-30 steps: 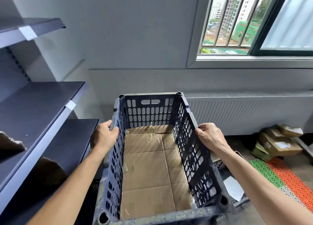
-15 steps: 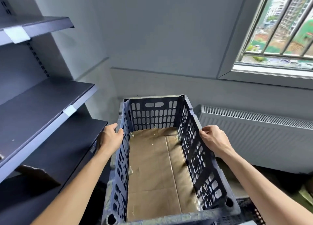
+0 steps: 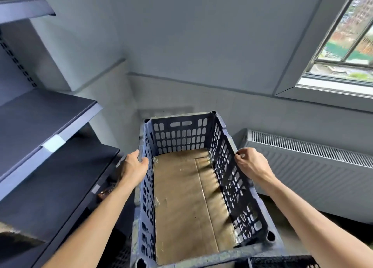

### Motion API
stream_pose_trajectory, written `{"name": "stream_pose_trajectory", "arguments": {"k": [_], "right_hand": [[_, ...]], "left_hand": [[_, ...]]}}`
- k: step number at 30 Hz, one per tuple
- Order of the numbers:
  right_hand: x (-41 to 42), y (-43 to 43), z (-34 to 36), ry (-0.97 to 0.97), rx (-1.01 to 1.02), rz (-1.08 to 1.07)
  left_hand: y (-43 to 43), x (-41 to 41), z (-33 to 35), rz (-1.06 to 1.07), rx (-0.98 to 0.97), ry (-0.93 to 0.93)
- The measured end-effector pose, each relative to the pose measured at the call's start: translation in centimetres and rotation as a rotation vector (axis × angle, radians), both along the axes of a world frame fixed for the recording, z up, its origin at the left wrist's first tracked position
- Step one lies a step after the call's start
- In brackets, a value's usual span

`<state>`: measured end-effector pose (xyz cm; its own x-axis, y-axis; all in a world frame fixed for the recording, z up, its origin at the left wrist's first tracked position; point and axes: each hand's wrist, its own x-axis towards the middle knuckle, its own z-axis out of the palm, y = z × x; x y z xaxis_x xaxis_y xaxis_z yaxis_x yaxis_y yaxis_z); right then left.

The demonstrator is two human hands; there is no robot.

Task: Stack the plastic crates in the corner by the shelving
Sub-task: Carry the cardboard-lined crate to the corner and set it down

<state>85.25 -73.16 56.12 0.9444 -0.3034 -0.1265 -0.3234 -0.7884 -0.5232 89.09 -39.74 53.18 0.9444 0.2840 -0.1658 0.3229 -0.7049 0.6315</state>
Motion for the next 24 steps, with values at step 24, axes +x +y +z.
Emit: {"name": "stream_pose_trajectory", "arguments": {"k": [24], "right_hand": [[21.8, -1.9, -11.2, 0.242, -0.012, 0.249]], "left_hand": [[-3.0, 11.7, -11.9, 0.195, -0.020, 0.345]]}}
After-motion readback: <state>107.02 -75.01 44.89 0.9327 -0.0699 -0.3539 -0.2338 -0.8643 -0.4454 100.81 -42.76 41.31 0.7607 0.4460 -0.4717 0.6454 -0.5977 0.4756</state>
